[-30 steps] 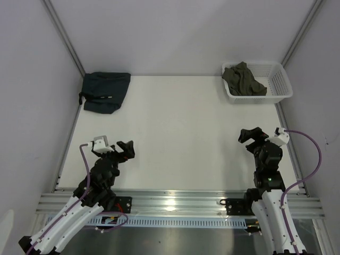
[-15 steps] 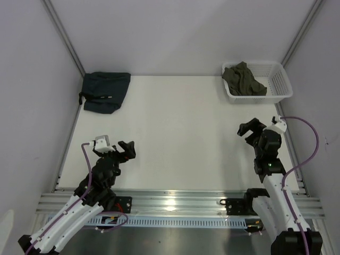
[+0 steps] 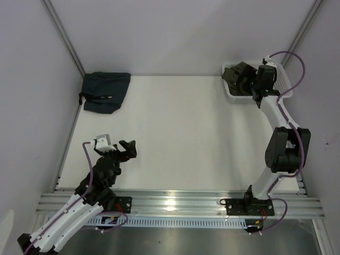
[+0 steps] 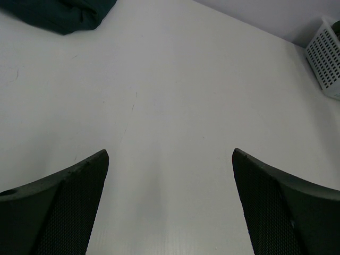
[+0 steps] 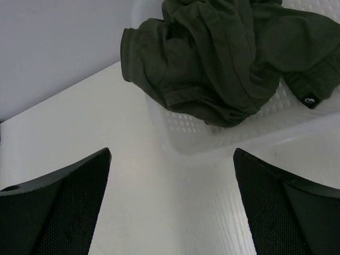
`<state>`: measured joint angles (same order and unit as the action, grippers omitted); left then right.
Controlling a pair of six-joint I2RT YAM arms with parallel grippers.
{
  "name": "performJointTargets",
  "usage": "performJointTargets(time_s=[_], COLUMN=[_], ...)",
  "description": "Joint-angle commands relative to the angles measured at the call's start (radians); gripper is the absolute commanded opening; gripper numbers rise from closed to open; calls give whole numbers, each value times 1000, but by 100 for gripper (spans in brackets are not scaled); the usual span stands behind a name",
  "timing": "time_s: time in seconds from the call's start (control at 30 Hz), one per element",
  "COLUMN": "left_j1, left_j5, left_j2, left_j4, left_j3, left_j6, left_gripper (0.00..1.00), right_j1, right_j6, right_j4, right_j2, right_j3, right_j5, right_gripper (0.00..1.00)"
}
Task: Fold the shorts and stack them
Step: Grab the shorts from the pile
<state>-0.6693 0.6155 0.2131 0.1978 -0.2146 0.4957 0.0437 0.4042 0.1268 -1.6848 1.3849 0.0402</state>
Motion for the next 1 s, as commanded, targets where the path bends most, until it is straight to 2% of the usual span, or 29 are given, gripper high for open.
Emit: performJointTargets(time_s=[0.0, 0.13, 0.3, 0.33, 0.37, 0.47, 0.63, 0.7, 0.73, 0.77, 0.8, 0.83, 0.87, 0.97], left_j1=[-4, -4, -4, -4, -4, -4, -4, -4, -4, -4, -4, -4, -4, -4], left_j5=[-20, -28, -36, -39, -40, -53, -59, -57, -59, -59, -60, -60, -62, -65], left_j2=[19, 42, 69, 72, 74, 77, 80, 83, 83, 88, 89, 92, 94, 98], left_j4=[-52, -75, -93, -98, -103, -110, -115, -118, -120, -121, -124, -124, -124, -124], left_j3=[-2, 0, -2, -46, -4, -3, 0, -2, 0, 1, -2, 0, -2, -3], left_j6=[-26, -36, -46, -48, -51, -57, -62, -62, -62, -63, -63, -63, -65, -65], left_gripper=[99, 99, 99, 99, 99, 99, 99, 99, 99, 99, 99, 99, 99, 99], right_j1=[4, 4, 4, 4, 4, 1, -1, -5, -7, -8, -8, -8, -8, -7], right_j6=[-50, -83, -120, -133, -137, -153, -185, -197, -200, -202, -199, -197, -194, -197], right_j4=[57, 48, 103, 111, 115, 116, 172, 175, 175, 171, 163, 149, 145, 128], right_j2=[-128, -286, -446, -472, -522, -622, -783, -840, -852, -860, -862, -854, -843, -765], right_j3=[158, 259, 471, 503, 532, 643, 897, 948, 980, 987, 988, 991, 994, 1005], right_j5=[21, -40, -123, -134, -138, -171, -240, -221, -223, -221, -206, -197, -192, -158], right_gripper=[99, 99, 100, 100, 99, 99, 100, 85, 71, 37, 25, 17, 0, 0])
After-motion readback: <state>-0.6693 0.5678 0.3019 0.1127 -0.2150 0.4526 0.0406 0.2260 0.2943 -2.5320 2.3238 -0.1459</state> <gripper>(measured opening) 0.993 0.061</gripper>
